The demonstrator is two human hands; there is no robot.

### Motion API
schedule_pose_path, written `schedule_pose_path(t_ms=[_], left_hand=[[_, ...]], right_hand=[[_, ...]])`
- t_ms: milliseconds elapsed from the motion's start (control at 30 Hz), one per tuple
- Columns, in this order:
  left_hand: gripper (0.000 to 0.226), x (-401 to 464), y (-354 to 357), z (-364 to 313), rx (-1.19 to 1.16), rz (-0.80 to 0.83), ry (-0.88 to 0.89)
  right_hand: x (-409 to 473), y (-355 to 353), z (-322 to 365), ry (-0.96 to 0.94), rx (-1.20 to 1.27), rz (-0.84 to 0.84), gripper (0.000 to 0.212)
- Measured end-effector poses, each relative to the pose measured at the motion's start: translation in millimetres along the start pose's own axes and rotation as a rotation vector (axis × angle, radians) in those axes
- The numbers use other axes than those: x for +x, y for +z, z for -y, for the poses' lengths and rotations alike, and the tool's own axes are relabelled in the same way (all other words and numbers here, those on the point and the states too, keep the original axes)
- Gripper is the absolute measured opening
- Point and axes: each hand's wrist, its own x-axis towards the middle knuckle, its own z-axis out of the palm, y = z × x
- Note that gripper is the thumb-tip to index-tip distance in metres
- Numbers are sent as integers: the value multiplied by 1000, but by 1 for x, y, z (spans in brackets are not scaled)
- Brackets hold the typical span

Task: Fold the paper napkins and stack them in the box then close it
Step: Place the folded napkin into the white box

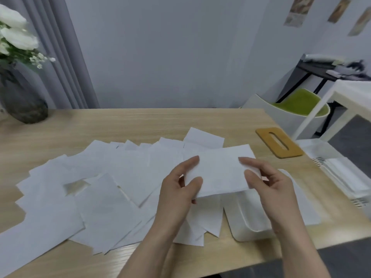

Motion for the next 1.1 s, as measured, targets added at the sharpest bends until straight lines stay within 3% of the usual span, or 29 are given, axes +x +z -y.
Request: schedule_pose_path(t_ms=[233,367,467,600,700,833,1100], left_hand=[[32,-13,57,14,109,43,-13],[27,-19,80,25,322,25,87],[27,-21,93,33,553,48,204],[43,-20,102,42,831,65,330],[37,-18,101,45,996,83,398],[26,-15,101,43,1149,132,394],[33,-9,102,39,1317,165,382]], right_hand=[[-7,-59,-17,82,-150,-154,22],[-10,-83,-24,31,-281,-194,22],[-10,-94,-34,-29,-438,-199,24],[-8,-102,-51,-24,-620,-183,22],[-6,-104,-61,-29,-728,-159,20],[-3,-103,-69,-53,-838,-128,20],[-3,-103,-73,-52,-872,-109,19]])
